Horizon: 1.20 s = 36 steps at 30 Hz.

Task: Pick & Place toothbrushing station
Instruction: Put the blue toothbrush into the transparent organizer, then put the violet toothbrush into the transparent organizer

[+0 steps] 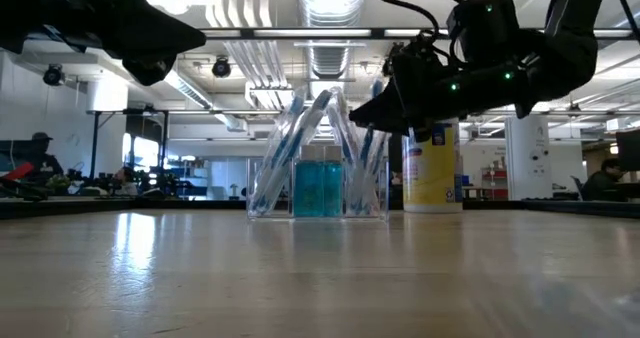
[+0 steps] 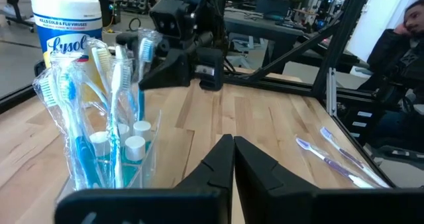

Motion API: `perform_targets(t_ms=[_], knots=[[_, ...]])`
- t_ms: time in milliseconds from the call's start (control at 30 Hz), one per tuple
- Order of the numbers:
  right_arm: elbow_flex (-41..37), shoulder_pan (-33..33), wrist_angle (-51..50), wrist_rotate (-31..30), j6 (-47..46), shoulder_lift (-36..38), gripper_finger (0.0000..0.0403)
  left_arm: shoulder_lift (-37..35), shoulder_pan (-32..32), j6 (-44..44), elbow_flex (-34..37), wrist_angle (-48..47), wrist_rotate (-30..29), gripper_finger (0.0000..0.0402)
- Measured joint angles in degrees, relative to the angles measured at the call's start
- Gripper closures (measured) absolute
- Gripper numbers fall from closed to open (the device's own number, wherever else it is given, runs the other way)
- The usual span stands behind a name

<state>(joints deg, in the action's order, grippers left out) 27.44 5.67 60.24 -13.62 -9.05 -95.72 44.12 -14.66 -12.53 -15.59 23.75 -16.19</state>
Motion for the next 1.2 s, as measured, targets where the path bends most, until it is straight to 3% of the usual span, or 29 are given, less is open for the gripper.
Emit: perform_targets(t_ms=[233, 467, 700, 867, 1033, 1200], knots=[[-0.07, -0.20, -6.18, 0.04, 0.01, 8.70, 0.0217, 0.00, 0.00, -0.11, 0.00, 0.26, 0.00, 0.0389], [-0.13, -5.00, -16.50, 0.42, 4.64, 24.08, 0.0216, 0.00, 0.00, -1.31, 0.00, 0.26, 0.07, 0.0385], [-0.23, -15.56, -25.53, 0.56, 15.36, 40.58, 0.0264, 0.00, -0.02, -2.34, 0.00, 0.24, 0.30, 0.0390], [-0.70, -21.85, -34.00, -2.88, 17.50, 51.01, 0.0325, 0.00, -0.03, -3.13, 0.00, 0.19, 1.94, 0.0386], [-4.16, -26.53, -38.88, -0.69, 20.63, 60.27, 0.0386, 0.00, -0.09, -3.33, 0.23, -0.21, 2.03, 0.0388], [-11.58, -28.68, -36.28, -2.04, 18.59, 67.82, 0.0392, 0.02, -0.09, -4.02, 1.01, -0.39, 2.03, 0.0388]])
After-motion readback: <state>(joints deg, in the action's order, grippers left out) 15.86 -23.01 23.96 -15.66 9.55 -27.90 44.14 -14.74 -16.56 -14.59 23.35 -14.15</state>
